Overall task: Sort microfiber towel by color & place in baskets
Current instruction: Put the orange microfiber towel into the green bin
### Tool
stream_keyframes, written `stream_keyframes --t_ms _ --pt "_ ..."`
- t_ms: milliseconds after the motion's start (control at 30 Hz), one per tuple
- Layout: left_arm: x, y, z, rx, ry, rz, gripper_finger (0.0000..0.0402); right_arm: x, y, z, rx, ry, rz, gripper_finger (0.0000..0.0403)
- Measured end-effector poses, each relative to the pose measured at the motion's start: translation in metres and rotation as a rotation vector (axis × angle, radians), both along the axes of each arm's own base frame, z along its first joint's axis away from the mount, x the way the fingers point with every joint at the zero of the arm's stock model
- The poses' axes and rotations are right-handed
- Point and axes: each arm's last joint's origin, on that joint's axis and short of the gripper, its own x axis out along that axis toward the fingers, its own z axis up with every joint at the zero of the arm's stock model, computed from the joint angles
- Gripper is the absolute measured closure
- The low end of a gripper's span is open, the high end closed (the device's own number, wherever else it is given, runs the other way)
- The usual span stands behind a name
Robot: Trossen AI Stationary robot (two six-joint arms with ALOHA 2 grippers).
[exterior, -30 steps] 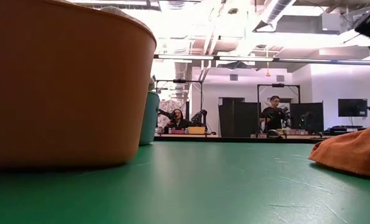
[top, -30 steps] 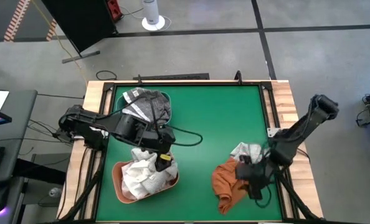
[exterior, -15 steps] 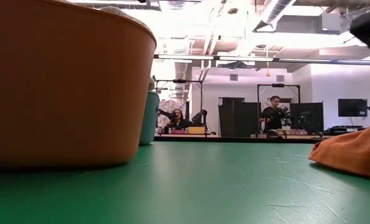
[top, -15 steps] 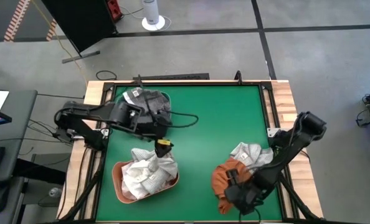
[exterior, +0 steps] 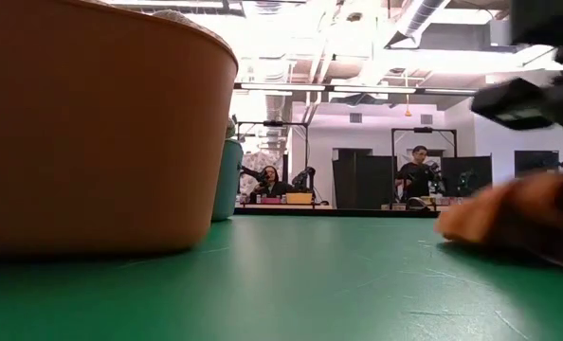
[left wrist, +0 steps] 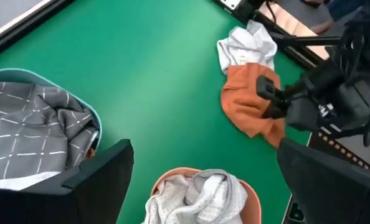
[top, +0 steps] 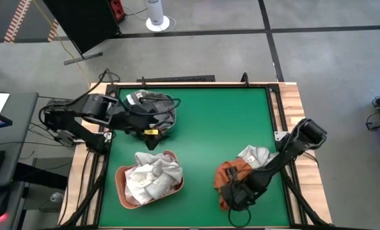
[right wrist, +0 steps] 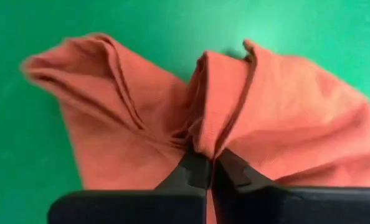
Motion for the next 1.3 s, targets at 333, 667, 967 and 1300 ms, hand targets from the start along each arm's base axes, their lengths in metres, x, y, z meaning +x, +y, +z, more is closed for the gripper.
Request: stream_keyframes --t_ms 333,667,967,1300 --pt "0.026 -0.024 -0.015 0.206 -0.147 -0.110 0.0021 -0.017 -0.072 0.105 0.025 -0.291 -0.211 0.0381" --pt "0.076 -0.020 -0.065 0.280 -0.477 -0.100 0.0021 -0.032 -0.143 0.191 0.174 -0.799 -0.450 0.0381" --pt "0.086 0.005 -0.063 0.385 -0.665 -0.054 0.0021 -0.023 -0.167 0.234 0.249 -1.199 -0.459 0.0381" --pt "0.102 0.013 -0.071 0.372 -0.704 -0.080 0.0021 0.005 -0.173 0.243 0.314 -1.415 -0.444 0.0381"
